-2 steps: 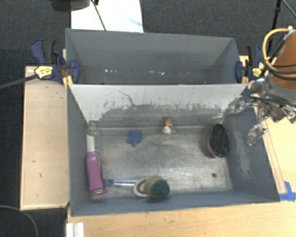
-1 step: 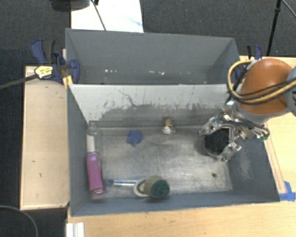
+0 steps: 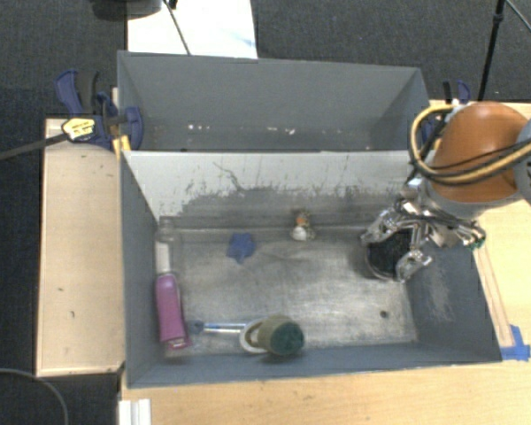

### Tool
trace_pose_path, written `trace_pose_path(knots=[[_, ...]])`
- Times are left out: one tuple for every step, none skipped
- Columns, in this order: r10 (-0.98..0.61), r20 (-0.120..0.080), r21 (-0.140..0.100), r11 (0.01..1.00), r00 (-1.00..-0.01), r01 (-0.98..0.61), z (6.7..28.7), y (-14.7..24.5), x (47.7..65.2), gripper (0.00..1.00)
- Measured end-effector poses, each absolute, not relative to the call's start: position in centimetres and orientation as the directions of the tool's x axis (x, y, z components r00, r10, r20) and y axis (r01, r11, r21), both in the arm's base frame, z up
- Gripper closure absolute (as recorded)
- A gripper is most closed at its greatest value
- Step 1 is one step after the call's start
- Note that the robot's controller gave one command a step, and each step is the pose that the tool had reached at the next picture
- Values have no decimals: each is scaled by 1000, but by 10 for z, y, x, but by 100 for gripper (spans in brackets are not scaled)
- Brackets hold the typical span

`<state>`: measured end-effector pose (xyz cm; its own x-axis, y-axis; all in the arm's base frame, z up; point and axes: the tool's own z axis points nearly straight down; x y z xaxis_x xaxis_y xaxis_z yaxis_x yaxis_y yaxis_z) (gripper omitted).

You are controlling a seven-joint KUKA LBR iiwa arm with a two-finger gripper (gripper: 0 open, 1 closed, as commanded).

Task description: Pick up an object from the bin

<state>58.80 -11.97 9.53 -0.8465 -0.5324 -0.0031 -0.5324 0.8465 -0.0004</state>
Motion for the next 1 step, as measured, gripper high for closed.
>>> trace_pose_path(knots=[[-788,-5,-6,615,-615,-788,255,-102,564,100]])
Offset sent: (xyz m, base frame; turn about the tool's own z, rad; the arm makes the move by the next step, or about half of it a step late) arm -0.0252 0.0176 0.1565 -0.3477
